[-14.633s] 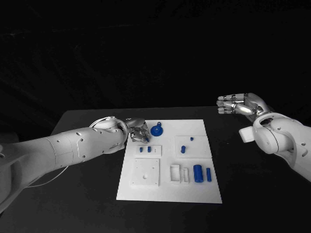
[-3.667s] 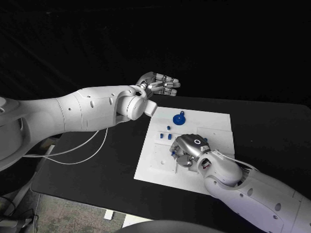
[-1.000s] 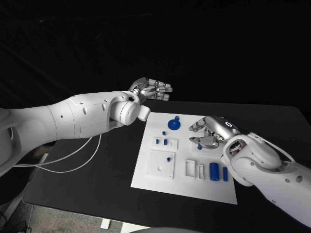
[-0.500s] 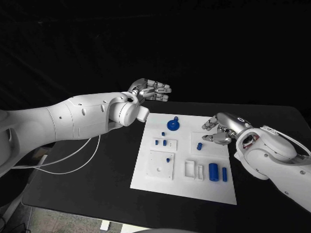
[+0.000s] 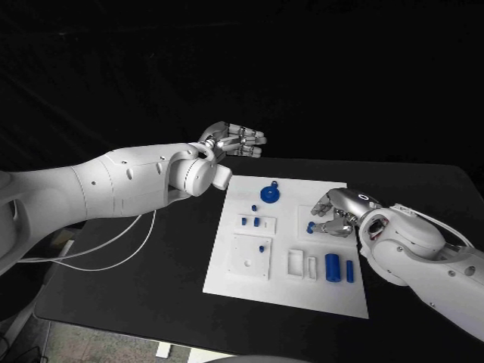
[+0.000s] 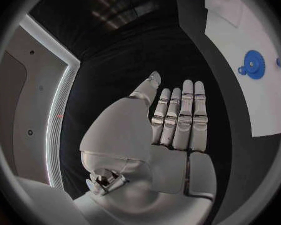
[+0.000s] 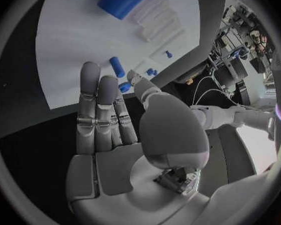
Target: Assemble the parts on the task board
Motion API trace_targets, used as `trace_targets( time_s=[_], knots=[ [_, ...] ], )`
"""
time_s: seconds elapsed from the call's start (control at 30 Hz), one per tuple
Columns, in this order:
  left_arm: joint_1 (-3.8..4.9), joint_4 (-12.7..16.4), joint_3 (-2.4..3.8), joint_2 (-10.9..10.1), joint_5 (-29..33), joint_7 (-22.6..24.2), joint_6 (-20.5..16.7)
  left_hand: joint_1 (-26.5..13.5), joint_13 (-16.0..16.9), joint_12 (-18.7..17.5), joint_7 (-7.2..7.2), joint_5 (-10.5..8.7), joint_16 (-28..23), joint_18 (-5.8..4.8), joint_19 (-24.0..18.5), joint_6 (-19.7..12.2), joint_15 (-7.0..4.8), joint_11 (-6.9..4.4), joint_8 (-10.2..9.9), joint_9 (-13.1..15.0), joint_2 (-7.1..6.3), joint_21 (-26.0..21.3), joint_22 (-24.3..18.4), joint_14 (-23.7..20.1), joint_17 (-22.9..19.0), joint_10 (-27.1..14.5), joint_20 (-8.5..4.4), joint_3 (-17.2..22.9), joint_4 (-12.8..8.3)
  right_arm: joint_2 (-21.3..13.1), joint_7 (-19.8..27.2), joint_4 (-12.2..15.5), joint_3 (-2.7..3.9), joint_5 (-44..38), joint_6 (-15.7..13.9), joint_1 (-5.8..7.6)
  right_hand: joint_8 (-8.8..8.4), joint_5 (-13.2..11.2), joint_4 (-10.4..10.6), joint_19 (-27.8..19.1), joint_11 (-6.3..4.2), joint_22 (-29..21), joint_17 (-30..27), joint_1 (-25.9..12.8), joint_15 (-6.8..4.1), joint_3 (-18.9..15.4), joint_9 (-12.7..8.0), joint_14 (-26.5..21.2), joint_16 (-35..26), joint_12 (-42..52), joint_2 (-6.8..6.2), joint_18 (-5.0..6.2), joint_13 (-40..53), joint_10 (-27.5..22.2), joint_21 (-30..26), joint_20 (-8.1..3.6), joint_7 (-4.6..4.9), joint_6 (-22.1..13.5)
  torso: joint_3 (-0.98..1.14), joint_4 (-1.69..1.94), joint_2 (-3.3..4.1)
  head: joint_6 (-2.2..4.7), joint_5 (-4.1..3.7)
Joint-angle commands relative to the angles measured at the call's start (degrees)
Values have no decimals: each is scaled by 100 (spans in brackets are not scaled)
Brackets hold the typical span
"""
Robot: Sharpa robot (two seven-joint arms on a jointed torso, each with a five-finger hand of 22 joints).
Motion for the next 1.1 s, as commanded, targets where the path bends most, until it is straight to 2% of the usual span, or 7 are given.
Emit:
trace_targets(
  time_s=[0.03, 0.27, 0.4, 0.53, 0.73, 0.87, 1.1],
  knots=[
    [8, 4, 4, 11, 39, 43, 81, 41, 3, 16, 15, -39, -28, 77, 23, -6, -4, 2, -4, -2, -4, 38, -5, -28, 6, -2, 1, 3, 39, 37, -16, -28, -48, -107, 256, 1, -12, 19, 5, 149, -14, -7, -10, 61, 44, -76, -6, -8, -27, 37, -1, 69, -2, 21, -35, 46, -7, -2, -4, -3, -3, -11, 4],
    [7, -6, 4, 22, 40, 41, 94, 41, 3, 16, 15, -39, -28, 77, 23, -6, -4, 2, -4, -2, -4, 38, -5, -28, 6, -2, 1, 3, 39, 171, -3, -188, -236, -164, 185, 1, -12, -35, -35, 156, -42, 8, -9, 47, 23, 74, -6, -8, -28, 35, 40, 56, -4, 146, -33, 26, -7, -2, -6, -2, -4, -10, -11],
    [7, -12, 4, 31, 40, 39, 101, 41, 3, 16, 15, -39, -28, 77, 23, -6, -4, 2, -4, -2, -4, 38, -5, -28, 6, -2, 1, 3, 39, 263, -6, -274, -323, -222, 41, 1, -12, -205, -171, 165, -58, 25, -2, -66, 15, 629, -6, -3, -25, 33, -9, 48, -5, 233, -28, 14, 11, 57, -2, 3, -1, -9, -17],
    [7, -19, 4, 36, 40, 33, 110, 39, 3, 15, 12, -44, -31, 75, 19, 1, 0, 5, -2, -1, 4, 40, -17, -38, 5, -6, 3, 3, 47, 338, -4, -339, -388, -265, -97, 0, -11, -175, -229, 153, -67, 46, 2, -152, 9, 1033, -4, -6, -29, 33, -57, 37, -5, 298, -23, 7, 29, 144, -6, 8, -1, -17, -11],
    [7, -24, 3, 34, 40, 25, 115, 39, 3, 15, 12, -44, -31, 75, 19, 1, 0, 5, -2, -1, 4, 40, -17, -38, 5, -6, 3, 3, 47, 368, -19, -373, -436, -317, -246, 0, -8, -307, -261, 149, -136, 93, 19, -153, -34, 1448, 3, -4, -15, 32, 1, 9, 0, 592, 8, -28, 50, 368, -6, -4, -4, -24, 1],
    [7, -24, 3, 32, 40, 22, 121, 35, 3, 16, 11, -44, -28, 76, 15, 7, 2, 5, -3, -2, 5, 39, -24, -47, 5, -5, 7, 0, 53, 373, -63, -386, -453, -384, -417, 0, -1, -522, -281, 145, -207, 145, 42, -94, -87, 1696, 14, -3, 6, 36, 128, -20, 9, 829, 49, -81, 13, 558, -4, -8, -3, -26, 1],
    [7, -26, 2, 32, 40, 17, 132, 35, 3, 16, 11, -44, -28, 76, 15, 7, 2, 5, -3, -2, 5, 39, -24, -47, 5, -5, 7, 0, 53, 378, -123, -400, -462, -493, -667, 0, 17, -607, -357, 102, -359, 252, 73, -27, -218, 1839, 51, -20, 6, 50, 249, -77, 43, 1299, 115, -203, -88, 962, -1, -5, -5, -30, -10]
  ],
)
